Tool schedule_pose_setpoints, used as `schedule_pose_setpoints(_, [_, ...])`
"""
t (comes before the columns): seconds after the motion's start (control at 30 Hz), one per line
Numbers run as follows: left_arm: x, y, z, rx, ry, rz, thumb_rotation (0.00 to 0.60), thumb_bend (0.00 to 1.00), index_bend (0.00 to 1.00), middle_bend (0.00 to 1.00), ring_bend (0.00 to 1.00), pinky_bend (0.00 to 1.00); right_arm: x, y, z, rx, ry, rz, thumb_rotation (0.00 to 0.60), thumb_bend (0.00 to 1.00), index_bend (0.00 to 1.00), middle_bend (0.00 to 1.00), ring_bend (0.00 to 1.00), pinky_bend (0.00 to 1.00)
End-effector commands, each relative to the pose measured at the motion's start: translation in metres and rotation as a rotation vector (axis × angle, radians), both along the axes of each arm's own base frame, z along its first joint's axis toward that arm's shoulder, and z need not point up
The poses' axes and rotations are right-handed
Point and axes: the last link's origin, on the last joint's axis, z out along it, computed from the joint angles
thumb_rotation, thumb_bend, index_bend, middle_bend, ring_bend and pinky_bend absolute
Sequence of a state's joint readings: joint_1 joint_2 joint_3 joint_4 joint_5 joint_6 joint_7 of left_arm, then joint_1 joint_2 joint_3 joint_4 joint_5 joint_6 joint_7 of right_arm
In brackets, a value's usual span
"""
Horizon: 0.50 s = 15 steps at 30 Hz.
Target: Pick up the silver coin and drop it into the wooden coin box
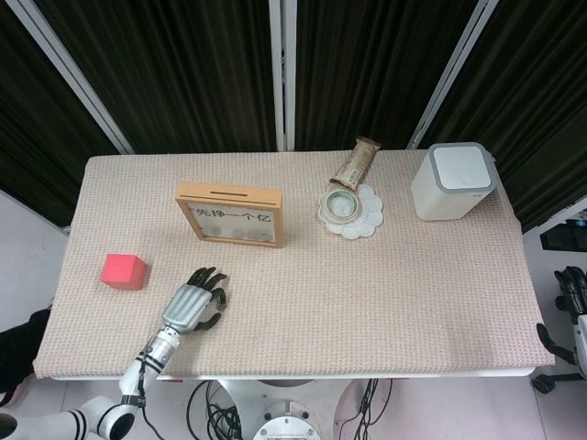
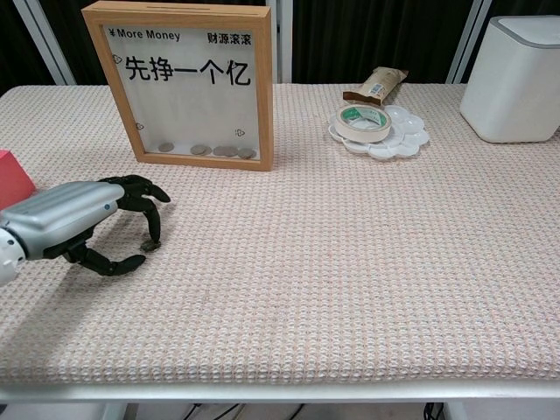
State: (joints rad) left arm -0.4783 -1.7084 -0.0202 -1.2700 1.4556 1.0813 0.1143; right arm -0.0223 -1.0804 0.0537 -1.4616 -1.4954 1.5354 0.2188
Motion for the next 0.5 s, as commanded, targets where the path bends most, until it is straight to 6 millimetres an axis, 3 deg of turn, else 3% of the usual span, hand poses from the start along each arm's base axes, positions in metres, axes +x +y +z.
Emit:
schedule_pose_setpoints(0.03, [0.0013, 0.0013, -0.0014, 0.002, -0.002, -0.004, 0.6, 0.3, 0.45, 0.14, 0.0, 0.09, -0.0011, 0.0005, 0.0006, -0.001, -0.001, -0.004, 0.6, 0.28, 0.0, 0.0, 0.0, 0.0])
schedule_pose_setpoints(0.5, [0.0013, 0.0069, -0.0048, 0.021, -0.014, 0.0, 0.6, 0.31, 0.48, 0.16, 0.0, 0.09, -0.0056, 0.0012, 0.0008, 0.0, -0.003, -0.014, 0.6, 0.28, 0.0, 0.0, 0.0, 0.0])
